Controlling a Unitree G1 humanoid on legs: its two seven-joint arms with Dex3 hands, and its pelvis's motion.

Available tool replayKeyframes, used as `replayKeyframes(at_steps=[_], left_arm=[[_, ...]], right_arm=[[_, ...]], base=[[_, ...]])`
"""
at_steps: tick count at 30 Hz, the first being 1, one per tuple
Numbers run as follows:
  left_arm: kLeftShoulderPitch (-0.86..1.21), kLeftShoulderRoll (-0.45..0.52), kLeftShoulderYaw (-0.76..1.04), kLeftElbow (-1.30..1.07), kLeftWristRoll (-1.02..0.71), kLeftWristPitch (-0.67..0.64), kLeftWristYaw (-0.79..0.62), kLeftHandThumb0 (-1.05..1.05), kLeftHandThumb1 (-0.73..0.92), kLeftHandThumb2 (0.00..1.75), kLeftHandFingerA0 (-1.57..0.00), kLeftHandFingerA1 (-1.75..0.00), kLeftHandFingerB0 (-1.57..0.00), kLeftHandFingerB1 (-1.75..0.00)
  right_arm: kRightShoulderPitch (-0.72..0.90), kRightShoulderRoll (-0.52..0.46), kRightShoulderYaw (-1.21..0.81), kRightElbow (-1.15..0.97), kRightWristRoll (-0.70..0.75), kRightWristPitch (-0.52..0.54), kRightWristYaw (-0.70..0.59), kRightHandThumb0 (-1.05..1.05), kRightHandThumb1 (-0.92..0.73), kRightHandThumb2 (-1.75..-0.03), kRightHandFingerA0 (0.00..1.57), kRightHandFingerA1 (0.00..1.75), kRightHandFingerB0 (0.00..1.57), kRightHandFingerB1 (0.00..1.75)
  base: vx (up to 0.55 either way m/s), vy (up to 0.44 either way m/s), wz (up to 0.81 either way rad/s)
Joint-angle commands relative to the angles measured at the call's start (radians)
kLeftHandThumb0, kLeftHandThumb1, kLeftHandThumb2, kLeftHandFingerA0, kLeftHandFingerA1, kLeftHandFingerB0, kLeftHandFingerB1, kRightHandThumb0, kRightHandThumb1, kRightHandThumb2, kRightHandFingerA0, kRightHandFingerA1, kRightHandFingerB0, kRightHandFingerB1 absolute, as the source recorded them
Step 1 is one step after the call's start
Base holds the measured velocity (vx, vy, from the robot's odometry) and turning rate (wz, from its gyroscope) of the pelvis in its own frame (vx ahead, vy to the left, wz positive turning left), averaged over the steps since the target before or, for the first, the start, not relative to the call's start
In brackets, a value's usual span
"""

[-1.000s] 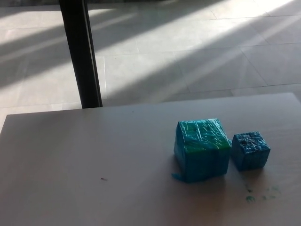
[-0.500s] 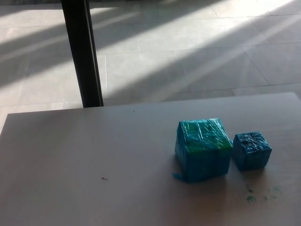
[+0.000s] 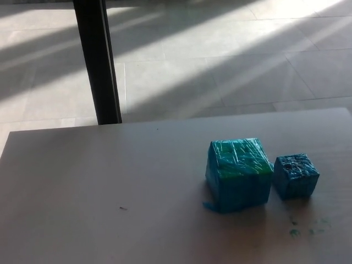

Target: The robot uses its right hand to pick up the small cube kept on the middle on the desk and place it on the bigger cube kept next to it

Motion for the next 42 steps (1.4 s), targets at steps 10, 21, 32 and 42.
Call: replayKeyframes(at_steps=[10,21,32,42], left_arm=[[0.025,0.024,-0.016,0.001,0.0,0.006,0.002,-0.26,-0.33,0.74,-1.02,-1.13,-1.21,-1.22],[0.019,0.023,-0.033,0.001,0.001,-0.002,0.002,-0.26,-0.34,0.73,-0.98,-1.11,-1.24,-1.23],[0.002,0.006,-0.057,0.003,0.003,0.0,-0.018,1.04,-0.73,0.09,-0.61,-1.47,-1.1,-1.34],[0.012,0.006,-0.084,-0.001,0.009,-0.021,-0.027,1.05,-0.73,0.07,-0.79,-1.43,-1.08,-1.27]], right_arm=[[-0.206,-0.112,0.317,0.137,-0.243,0.02,0.156,-0.74,-0.46,-0.84,0.03,0.28,0.04,0.29],[-0.302,-0.079,0.519,0.275,-0.411,-0.061,0.167,-0.97,-0.55,-0.9,0.0,0.05,0.0,0.0],[-0.37,0.01,0.536,0.463,-0.481,-0.069,0.125,-0.85,-0.49,-0.83,0.0,0.04,0.01,0.12],[-0.441,0.048,0.596,0.667,-0.593,-0.251,0.095,-0.84,-0.5,-0.8,0.0,0.01,0.09,0.13]], base=[[0.0,0.0,0.0],[0.0,0.0,0.0],[0.0,0.0,0.0],[0.0,0.0,0.0]])
